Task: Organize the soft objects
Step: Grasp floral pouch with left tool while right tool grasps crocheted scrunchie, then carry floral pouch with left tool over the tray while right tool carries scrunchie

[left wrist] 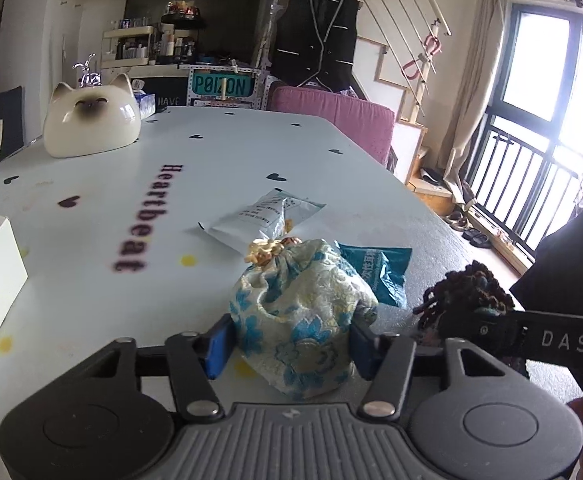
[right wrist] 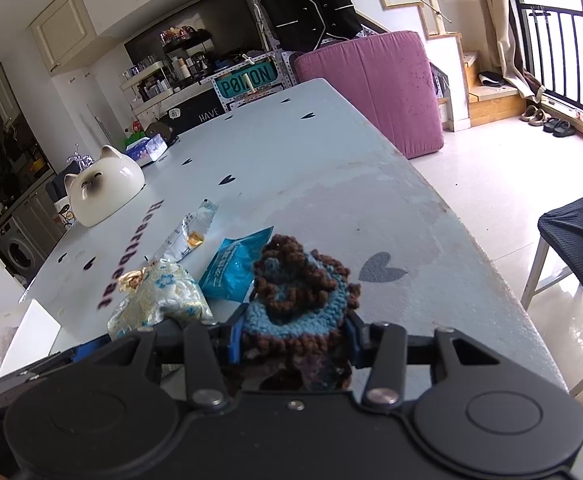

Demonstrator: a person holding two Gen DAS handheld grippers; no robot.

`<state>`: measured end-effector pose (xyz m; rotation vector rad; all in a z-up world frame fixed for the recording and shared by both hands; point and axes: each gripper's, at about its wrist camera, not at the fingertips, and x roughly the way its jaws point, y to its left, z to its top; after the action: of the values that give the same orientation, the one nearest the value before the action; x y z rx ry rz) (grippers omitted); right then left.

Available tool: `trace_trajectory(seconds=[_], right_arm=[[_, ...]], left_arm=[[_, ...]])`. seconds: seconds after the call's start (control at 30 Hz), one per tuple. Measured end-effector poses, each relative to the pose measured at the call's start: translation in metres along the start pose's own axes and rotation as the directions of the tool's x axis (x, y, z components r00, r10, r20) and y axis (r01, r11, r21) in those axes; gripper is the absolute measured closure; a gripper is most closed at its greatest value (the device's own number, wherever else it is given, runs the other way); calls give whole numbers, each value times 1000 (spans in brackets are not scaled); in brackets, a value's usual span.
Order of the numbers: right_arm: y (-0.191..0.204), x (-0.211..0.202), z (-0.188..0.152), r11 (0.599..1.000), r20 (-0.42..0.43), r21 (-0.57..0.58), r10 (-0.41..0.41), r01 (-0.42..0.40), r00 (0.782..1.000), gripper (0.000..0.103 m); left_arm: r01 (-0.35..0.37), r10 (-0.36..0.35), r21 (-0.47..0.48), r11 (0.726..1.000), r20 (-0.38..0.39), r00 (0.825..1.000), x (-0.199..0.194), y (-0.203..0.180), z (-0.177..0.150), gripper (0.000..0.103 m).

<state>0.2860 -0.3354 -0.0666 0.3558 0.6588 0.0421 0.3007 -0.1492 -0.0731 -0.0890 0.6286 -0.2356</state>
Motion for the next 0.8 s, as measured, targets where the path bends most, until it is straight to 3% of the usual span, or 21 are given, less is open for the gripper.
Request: trace_trajectory(seconds=[0.2, 0.47, 0.8], right_arm=[[4, -2, -3, 1000, 3, -28, -12, 12, 1000, 56], [15, -7, -11, 997, 9, -65, -35, 36, 999, 58], [25, -44, -22, 998, 64, -59, -23, 27, 998, 59]], left_arm=[[26, -26, -29, 999, 3, 1000, -11, 8, -7, 55], [25, -24, -88, 996, 15, 1000, -31, 20, -19, 56], [48, -40, -135, 990, 61, 997, -71, 32, -15, 56]])
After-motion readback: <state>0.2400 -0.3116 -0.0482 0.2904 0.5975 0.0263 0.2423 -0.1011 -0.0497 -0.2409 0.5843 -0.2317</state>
